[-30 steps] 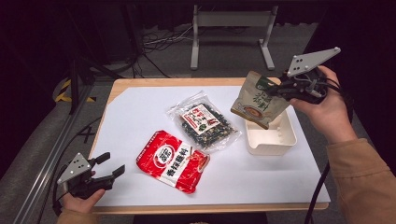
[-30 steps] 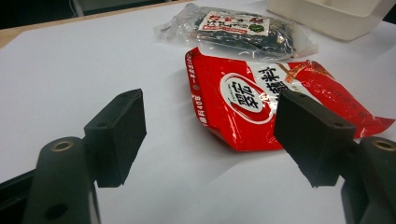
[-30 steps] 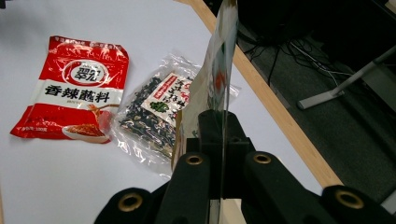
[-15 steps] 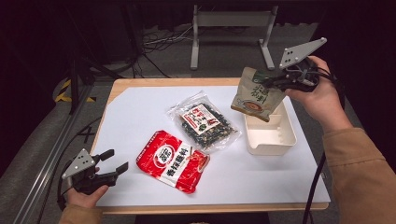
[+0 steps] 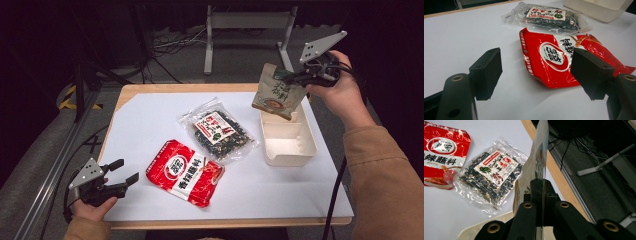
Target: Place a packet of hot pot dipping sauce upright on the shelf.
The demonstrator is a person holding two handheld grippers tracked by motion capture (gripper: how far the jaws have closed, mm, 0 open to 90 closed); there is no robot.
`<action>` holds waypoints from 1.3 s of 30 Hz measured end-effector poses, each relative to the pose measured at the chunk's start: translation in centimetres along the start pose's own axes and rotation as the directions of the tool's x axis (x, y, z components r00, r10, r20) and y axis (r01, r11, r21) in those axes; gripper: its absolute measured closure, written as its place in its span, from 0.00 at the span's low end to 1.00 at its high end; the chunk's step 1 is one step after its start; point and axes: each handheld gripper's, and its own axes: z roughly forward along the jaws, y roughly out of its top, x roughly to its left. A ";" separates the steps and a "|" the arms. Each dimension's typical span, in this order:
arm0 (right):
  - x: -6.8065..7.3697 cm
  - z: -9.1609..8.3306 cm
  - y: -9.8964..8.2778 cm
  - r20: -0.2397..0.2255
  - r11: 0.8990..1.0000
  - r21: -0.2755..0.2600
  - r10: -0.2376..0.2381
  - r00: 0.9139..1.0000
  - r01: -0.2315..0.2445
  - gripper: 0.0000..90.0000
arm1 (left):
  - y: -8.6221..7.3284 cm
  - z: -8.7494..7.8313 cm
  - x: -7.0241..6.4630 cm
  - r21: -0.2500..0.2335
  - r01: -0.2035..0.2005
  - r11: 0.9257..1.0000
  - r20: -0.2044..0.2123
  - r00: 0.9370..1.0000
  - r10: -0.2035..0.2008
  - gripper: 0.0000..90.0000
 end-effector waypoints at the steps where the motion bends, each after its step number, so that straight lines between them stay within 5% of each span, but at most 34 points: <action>1: -0.3 0.2 -0.1 -0.001 1.000 -0.001 0.005 1.000 -0.005 1.00 | 0.0 0.0 0.0 -0.001 0.007 1.000 0.003 1.000 -0.007 0.29; 20: -4.5 2.1 -2.9 0.011 0.999 0.012 -0.032 0.999 0.032 1.00 | -0.9 -0.8 -0.1 0.020 0.019 1.000 -0.045 0.999 -0.018 0.29; 39: -6.0 4.8 -4.7 0.037 0.992 0.106 -0.067 0.997 0.063 1.00 | -1.0 -0.8 -0.1 0.022 0.021 1.000 -0.049 0.999 -0.020 0.29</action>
